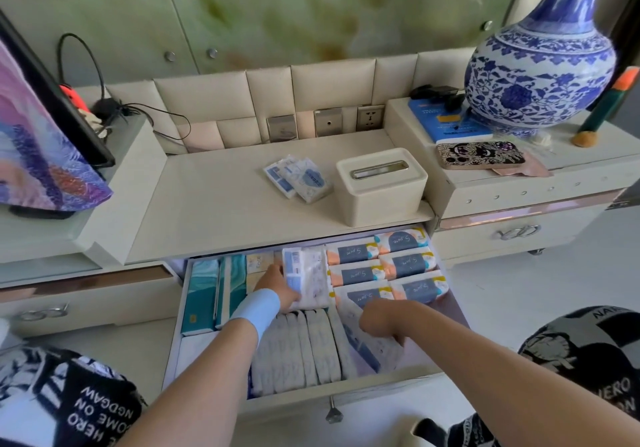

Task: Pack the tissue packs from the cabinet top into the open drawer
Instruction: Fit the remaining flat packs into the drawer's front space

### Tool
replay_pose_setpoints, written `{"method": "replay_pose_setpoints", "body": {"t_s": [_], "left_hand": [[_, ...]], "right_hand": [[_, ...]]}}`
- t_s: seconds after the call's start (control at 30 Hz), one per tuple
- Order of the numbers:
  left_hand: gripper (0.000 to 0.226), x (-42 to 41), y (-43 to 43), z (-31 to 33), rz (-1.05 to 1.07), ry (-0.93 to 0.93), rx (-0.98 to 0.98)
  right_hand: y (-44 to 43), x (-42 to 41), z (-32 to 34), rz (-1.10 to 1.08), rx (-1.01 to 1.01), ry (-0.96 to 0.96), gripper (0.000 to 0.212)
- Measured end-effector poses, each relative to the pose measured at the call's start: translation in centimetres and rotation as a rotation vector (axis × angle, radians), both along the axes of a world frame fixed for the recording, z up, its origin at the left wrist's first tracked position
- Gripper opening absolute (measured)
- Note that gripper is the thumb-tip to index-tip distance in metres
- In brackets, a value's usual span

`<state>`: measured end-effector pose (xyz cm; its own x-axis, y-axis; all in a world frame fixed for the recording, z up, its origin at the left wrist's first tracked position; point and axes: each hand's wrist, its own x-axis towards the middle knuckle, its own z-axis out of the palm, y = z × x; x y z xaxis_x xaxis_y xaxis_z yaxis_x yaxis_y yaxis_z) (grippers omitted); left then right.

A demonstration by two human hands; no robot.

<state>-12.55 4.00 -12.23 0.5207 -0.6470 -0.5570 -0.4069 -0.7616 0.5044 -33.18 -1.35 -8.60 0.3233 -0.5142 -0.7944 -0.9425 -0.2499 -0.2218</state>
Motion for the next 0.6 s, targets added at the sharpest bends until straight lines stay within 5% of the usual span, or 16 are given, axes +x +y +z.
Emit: {"method": "replay_pose_setpoints", "body": {"t_s": [0.13, 0.23, 0.43, 0.53, 0.6], "left_hand": [[0.041, 0.6, 0.1, 0.1, 0.068, 0.162, -0.09], [0.036, 1.4, 0.8, 1.4, 0.317, 0.504, -0.161], [0.034, 1.4, 2.9, 4.4, 0.537, 0.974, -0.414], [0.018, 1.9, 3.0, 5.2, 0.357, 0.961, -0.482], [0.031, 2.7, 2.5, 5.8, 0.346, 0.941, -0.43]], "right_hand": [[2.2, 1.3, -0.9, -0.106, 0.196, -0.085, 0.035], [2.6, 2.2, -1.1, -0.298, 0.405, -0.147, 0.033], [2.3, 3.1, -1.8, -0.135, 0.107, -0.052, 0.042], [2.7, 3.1, -1.8, -0.089, 0.171, -0.06, 0.046], [2.3, 3.4, -1.0, 0.027, 0.077, 0.01, 0.043]]}}
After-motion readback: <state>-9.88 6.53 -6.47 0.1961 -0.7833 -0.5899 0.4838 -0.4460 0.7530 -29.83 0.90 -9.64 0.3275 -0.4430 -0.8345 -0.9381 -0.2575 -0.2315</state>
